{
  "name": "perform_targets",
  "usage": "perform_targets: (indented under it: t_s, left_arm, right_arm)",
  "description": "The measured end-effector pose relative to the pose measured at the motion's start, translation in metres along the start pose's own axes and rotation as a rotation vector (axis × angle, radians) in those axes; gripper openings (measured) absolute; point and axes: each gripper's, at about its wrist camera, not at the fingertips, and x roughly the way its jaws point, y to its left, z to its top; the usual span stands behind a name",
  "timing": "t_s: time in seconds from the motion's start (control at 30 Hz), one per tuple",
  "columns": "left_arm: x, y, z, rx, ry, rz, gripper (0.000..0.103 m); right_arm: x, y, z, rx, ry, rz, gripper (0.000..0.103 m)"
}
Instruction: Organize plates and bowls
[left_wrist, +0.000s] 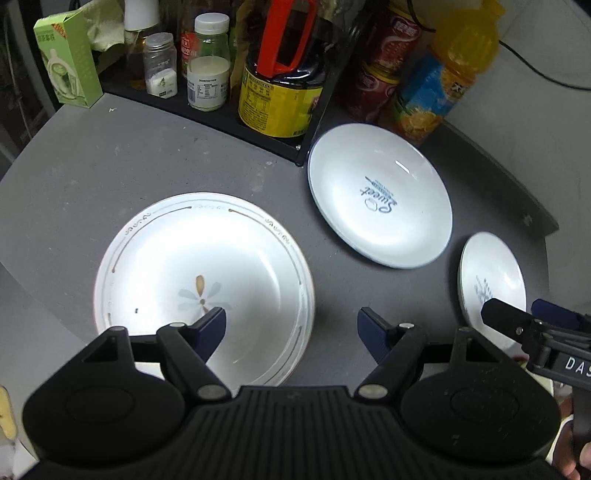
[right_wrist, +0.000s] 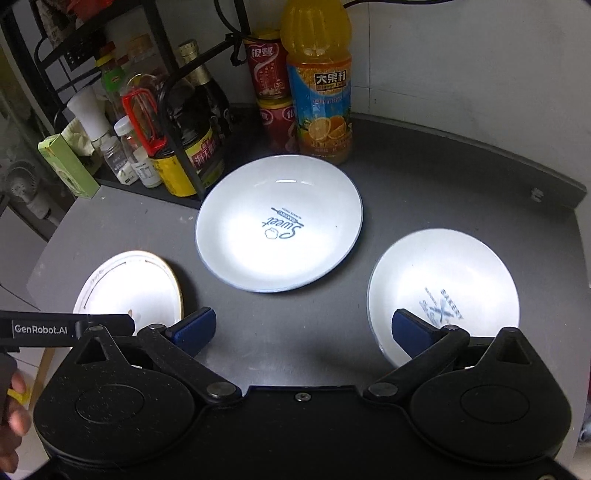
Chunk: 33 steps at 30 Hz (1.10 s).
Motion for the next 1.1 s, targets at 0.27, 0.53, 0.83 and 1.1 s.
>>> perform_targets:
  t_s: [0.27, 0.53, 0.83, 1.1]
  left_arm:
    - [0.022, -0.005, 0.017, -0.056, -0.014, 0.005, 0.077]
    - [0.046, -0.004, 0.052, -0.120, -0.029, 0.005, 0.074]
    - [0.081, 0.002, 0.085, -0.194, -0.022, -0.023, 0.068]
    - [0.118, -0.007, 0.096, -0.207, 0.014, -0.022, 0.054]
  right_arm:
    - [0.025, -0.020, 0.026, 0.007, -0.008, 0.023, 0.102]
    - [0.057, -0.039, 0.058, 0.084, 0.016, 0.064, 0.101]
    - [0.094, -0.057, 0.082, 0.169, 0.034, 0.062, 0.084]
    - [0.123, -0.071, 0.077, 0.214, 0.082, 0.027, 0.072]
